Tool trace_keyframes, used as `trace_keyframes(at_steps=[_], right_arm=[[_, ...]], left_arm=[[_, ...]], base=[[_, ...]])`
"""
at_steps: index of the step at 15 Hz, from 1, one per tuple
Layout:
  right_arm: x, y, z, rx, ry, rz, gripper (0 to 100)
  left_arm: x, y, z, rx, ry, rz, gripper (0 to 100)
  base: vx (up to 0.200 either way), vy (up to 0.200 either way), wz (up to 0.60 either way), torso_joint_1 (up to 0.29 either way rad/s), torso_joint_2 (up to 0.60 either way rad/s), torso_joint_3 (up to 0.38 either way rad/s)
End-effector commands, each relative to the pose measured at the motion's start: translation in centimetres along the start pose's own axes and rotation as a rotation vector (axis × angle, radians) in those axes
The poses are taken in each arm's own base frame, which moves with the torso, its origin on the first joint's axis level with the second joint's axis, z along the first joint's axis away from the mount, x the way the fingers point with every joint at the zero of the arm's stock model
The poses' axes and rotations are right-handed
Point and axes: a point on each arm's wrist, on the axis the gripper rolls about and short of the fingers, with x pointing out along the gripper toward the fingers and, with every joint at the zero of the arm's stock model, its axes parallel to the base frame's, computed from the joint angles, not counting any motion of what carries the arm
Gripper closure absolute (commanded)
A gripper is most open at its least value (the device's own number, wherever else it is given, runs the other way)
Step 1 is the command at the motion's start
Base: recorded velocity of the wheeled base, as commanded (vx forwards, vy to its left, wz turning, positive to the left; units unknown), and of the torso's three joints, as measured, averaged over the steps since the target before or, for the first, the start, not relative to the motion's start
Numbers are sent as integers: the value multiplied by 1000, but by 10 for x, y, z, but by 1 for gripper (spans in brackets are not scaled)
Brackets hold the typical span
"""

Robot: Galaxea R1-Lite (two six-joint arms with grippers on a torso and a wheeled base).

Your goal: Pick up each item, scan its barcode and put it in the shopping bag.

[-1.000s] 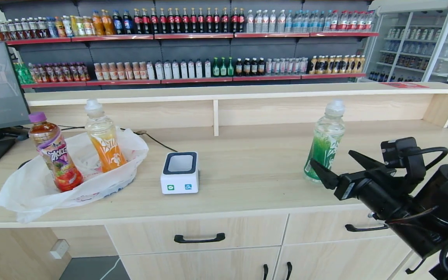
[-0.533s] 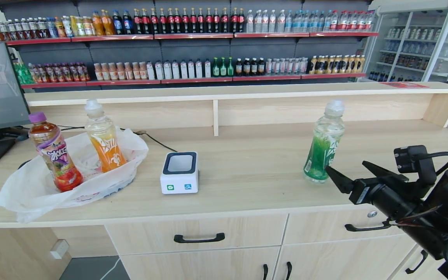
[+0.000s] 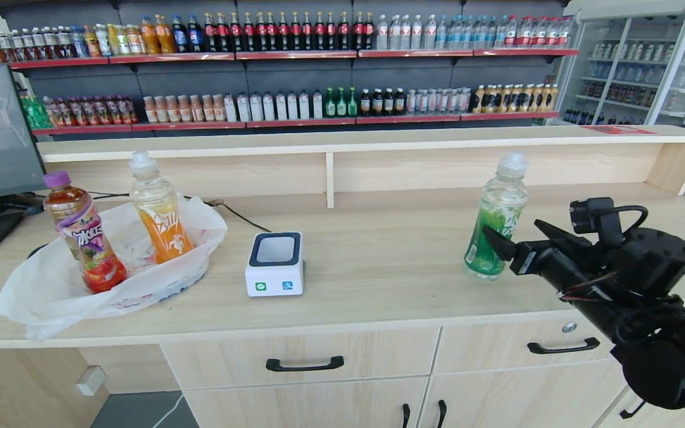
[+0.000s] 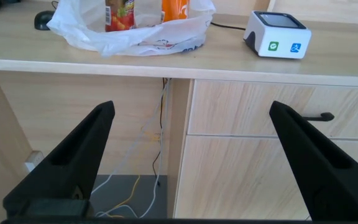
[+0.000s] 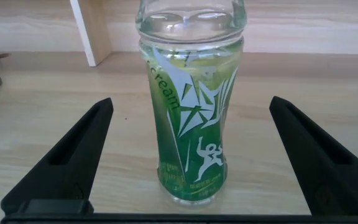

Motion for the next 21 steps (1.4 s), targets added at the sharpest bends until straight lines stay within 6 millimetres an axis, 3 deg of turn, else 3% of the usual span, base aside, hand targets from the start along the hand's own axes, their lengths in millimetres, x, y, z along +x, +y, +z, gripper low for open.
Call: trace_keyframes(at_steps=[1,7,21], right_arm=[[21,3,-17,-3,13,12,0],[46,0,-24,-17,-24,6,0],[58,-8,-24,-50,-53,-17,0]], left_arm=[[0,0,0,0,0,0,0],[0,0,0,0,0,0,0],[0,0,0,-1,-1,0,0]], base=[[0,0,0,0,0,0],[0,0,0,0,0,0],[0,0,0,0,0,0]])
